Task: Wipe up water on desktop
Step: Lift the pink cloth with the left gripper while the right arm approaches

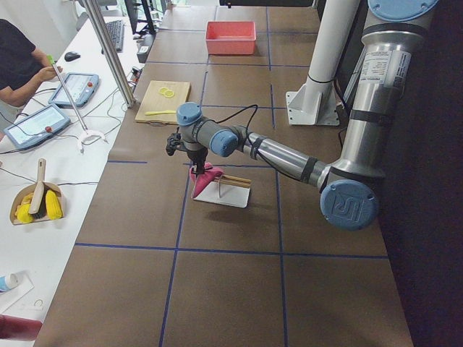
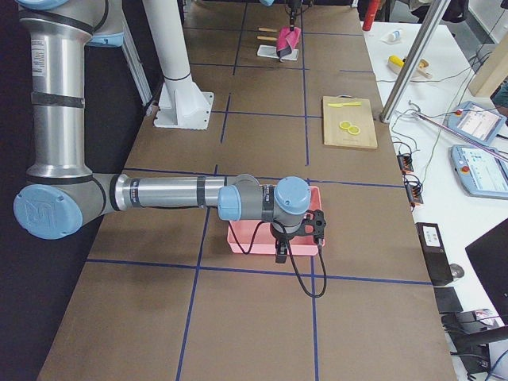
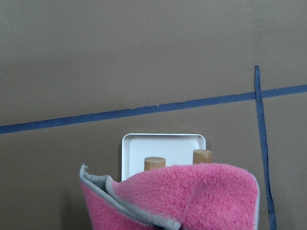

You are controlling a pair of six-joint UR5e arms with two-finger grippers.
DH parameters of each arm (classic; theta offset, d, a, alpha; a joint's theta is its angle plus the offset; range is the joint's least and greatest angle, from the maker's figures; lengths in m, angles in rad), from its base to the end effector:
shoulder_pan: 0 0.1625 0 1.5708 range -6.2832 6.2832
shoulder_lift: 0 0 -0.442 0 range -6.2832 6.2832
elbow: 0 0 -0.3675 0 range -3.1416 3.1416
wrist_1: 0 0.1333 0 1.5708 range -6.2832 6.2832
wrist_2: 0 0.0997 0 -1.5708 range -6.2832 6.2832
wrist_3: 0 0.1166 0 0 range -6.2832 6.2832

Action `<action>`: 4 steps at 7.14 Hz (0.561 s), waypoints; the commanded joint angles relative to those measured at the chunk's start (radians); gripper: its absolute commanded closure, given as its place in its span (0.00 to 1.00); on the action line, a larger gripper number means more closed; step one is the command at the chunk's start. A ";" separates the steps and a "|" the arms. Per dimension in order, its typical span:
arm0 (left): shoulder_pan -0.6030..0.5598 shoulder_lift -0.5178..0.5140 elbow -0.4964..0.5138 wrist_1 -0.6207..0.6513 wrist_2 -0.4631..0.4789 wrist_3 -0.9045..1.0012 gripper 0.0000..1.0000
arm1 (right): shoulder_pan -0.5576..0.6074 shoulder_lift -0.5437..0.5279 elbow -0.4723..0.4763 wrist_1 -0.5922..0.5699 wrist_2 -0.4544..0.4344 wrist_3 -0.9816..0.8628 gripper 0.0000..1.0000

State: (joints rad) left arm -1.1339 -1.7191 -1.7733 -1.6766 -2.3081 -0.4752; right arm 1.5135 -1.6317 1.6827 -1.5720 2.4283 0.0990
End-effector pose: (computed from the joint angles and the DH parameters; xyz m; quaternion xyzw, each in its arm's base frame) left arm 0.1779 -0.5107 0.5069 0.0350 0.4081 0.0641 0.9100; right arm 0.0197 -0.4453 0.6562 -0.0099 -0.4161 0.0086 0.9092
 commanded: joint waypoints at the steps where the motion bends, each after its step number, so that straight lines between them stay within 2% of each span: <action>1: -0.001 -0.031 -0.046 0.002 0.001 -0.085 1.00 | -0.006 0.001 0.008 0.003 0.000 0.002 0.00; 3: 0.019 -0.153 -0.069 0.006 -0.008 -0.340 1.00 | -0.044 0.003 0.023 0.120 0.008 0.063 0.00; 4: 0.079 -0.222 -0.069 0.006 -0.007 -0.470 1.00 | -0.090 0.001 0.029 0.241 0.012 0.188 0.00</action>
State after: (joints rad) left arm -1.1056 -1.8622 -1.8378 -1.6711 -2.3142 -0.7908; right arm 1.4688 -1.6297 1.7039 -1.4520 2.4352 0.1742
